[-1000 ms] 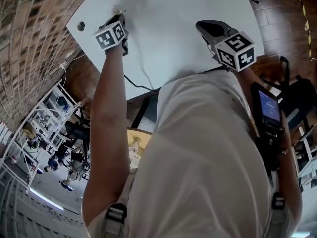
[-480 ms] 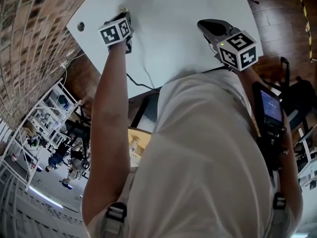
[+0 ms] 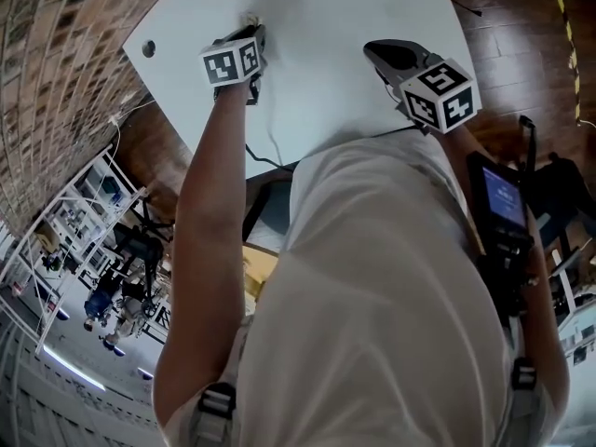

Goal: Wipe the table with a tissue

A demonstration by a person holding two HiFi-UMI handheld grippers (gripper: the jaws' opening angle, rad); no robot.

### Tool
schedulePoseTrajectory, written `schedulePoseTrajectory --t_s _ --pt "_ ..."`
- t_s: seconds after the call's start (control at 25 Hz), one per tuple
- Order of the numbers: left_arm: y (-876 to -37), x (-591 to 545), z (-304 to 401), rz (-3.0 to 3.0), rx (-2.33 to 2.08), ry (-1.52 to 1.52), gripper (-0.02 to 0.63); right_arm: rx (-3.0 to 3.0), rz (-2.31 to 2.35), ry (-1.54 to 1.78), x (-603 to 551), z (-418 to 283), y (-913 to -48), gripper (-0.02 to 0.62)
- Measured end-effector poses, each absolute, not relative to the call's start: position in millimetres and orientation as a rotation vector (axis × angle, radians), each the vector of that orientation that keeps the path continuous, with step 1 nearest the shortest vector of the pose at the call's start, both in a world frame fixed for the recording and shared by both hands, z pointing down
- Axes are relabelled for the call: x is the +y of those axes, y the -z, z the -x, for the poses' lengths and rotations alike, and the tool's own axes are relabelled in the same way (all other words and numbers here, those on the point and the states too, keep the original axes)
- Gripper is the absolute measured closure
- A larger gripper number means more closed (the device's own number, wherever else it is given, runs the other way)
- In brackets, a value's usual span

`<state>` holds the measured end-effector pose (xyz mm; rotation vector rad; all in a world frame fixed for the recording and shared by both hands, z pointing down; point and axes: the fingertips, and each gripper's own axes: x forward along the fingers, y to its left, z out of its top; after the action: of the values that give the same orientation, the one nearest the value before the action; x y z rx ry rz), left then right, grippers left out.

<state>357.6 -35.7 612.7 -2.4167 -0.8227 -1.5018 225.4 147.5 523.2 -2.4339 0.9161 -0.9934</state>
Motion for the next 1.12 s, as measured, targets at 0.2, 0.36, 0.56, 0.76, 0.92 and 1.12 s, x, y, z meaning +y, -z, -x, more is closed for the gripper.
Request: schedulePoseTrajectory --t_s 0.2,0.36,0.56,0.76,0.92,1.12 --pt "-603 6 -315 2.420 -0.996 1.498 0.535 0.955 2.435 0.984 151 -225 -517 0.581" --pt "-586 25 -288 2.528 -1.118 1.477 0.535 0.954 2.435 0.994 150 -227 -519 0.581" --pt "-579 9 -256 2.628 -1.212 1.493 0.535 0.949 2.442 1.030 127 -225 -521 0.581" --pt "-570 -45 -226 2.725 -1.083 1.402 0.537 0.910 2.413 0.997 95 -201 -500 0.581" --pt "-566 -50 -219 2.824 -1.159 1.333 0.537 0.862 2.486 0.998 96 -203 -493 0.581" --pt "-563 -45 -217 2.826 -1.285 1.265 0.537 0.807 2.546 1.008 96 -201 -489 0.581"
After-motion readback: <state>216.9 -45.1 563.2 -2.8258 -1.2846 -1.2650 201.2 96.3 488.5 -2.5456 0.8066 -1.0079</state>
